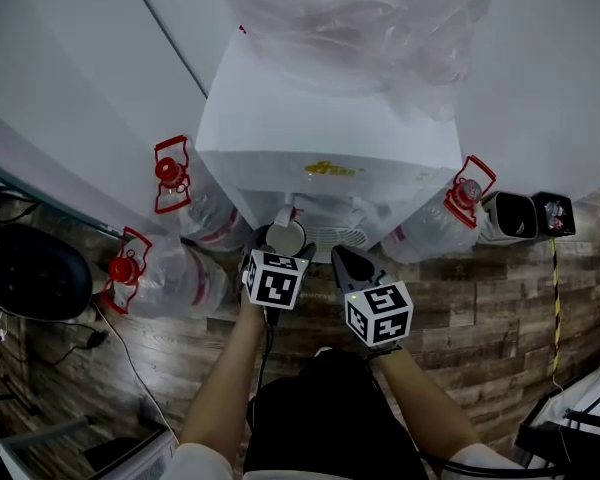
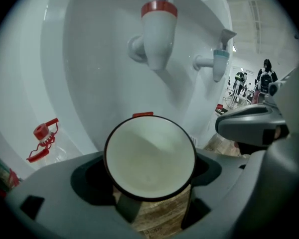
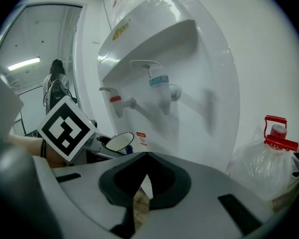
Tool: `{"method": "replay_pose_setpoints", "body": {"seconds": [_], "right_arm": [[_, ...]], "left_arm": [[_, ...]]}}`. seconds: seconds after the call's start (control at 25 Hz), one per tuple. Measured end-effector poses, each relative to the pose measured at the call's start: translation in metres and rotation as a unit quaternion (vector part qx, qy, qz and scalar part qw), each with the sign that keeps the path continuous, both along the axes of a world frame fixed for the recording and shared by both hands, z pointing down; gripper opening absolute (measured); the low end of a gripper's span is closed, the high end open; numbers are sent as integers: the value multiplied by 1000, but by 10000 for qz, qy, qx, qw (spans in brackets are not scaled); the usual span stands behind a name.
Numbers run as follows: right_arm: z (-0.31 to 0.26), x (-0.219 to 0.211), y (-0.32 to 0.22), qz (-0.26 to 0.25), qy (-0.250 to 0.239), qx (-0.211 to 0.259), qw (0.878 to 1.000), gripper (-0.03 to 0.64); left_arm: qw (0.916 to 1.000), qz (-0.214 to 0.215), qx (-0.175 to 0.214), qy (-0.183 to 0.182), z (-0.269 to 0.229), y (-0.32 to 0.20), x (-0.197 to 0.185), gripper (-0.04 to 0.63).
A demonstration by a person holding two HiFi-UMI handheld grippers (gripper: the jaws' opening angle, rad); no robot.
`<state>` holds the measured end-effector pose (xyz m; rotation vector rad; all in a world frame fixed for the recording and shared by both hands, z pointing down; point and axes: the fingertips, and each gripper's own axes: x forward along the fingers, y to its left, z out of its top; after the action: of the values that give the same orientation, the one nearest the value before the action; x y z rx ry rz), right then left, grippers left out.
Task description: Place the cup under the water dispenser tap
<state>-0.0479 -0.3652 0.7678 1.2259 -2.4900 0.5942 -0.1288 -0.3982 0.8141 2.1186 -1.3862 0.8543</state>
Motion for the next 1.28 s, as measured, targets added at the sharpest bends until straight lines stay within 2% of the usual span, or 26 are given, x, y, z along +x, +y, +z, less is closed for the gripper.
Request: {"method": "replay_pose_setpoints", "body": {"seconds": [0.8,1.08,1.28], "right_arm": [[7,10,0,70,6,-82,9999,20],[2,11,-2,71,-39,-42,10000,20],[-1,12,3,62,-59,-106,9999,20]], "left_arm": [[9998,51,-166,-57,27,-19,8,453],[10000,18,70,41,25,-21,9,453],[9993,-78,355,-46,17,-25,10,453]]}}
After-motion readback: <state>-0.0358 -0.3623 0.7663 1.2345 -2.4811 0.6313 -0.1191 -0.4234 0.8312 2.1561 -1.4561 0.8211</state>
